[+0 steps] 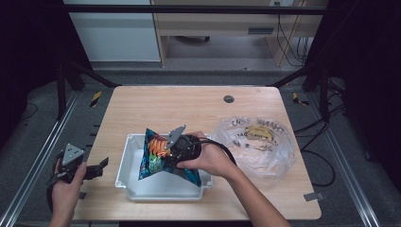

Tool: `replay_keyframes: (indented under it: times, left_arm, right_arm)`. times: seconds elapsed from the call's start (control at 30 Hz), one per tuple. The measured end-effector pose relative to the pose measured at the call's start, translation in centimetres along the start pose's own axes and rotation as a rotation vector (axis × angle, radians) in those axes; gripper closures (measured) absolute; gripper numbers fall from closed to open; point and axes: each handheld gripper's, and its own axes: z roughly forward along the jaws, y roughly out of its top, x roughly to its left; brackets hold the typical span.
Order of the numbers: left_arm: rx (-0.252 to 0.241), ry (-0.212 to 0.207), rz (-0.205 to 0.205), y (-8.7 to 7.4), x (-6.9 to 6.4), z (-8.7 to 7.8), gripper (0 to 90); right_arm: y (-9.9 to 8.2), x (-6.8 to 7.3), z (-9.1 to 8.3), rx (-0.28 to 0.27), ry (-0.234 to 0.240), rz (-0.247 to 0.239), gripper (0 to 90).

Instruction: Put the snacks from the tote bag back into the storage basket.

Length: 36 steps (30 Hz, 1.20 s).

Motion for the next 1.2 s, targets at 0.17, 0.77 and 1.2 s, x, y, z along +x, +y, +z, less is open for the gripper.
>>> replay_keyframes:
  times: [0.17,0.77,1.2]
  left_arm:
    - [0.001,0.0,0.002,0.0,0.0,0.0,2.0]
    - [0.0,-0.001,0.0,0.0,0.0,0.0,2.0]
    - [-0.004,0.001,-0.005,0.0,0.1,0.0,2.0]
  right_arm:
    - [0.0,0.1,0.3,0.011,0.008,0.002,41.1]
    - [0.0,0.4,1.6,0.043,0.027,-0.018,40.9]
    - [0.1,0.4,2.6,0.079,0.034,-0.028,40.7]
